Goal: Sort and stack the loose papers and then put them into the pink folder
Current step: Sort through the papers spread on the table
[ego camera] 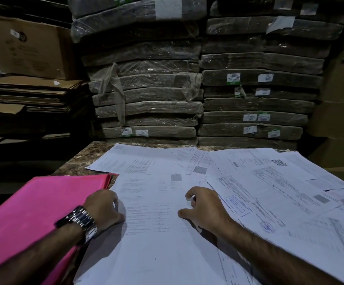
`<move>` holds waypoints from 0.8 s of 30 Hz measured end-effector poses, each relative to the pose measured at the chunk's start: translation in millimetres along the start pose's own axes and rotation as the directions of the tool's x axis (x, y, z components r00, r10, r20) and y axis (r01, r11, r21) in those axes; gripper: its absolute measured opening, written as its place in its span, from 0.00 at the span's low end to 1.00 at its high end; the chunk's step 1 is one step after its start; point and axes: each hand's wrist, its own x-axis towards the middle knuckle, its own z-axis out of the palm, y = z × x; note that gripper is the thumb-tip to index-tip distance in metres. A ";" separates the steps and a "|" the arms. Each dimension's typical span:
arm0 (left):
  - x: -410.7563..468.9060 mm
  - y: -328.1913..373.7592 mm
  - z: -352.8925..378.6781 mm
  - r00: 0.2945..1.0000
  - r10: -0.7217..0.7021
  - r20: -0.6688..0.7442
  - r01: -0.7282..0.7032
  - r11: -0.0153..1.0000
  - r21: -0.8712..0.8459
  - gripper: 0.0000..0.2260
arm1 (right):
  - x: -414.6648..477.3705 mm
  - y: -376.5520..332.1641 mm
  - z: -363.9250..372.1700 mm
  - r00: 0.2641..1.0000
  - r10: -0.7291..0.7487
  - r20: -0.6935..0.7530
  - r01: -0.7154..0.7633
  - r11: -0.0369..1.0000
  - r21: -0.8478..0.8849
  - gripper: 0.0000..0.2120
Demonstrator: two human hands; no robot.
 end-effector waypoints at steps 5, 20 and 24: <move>-0.1 -0.1 -1.3 1.000 -0.003 0.011 0.003 1.000 0.001 0.11 | 1.4 -0.5 0.5 1.000 -0.002 -0.002 0.002 1.000 -0.005 0.24; 5.5 18.6 -3.8 0.999 0.036 -0.034 -0.032 0.992 0.120 0.15 | 1.3 7.6 -12.4 0.997 0.060 -0.048 -0.058 0.997 0.042 0.15; 12.5 61.3 -0.2 0.987 0.159 -0.010 -0.159 0.987 0.002 0.23 | -2.0 22.0 -34.6 0.985 0.157 -0.076 -0.155 0.987 0.041 0.16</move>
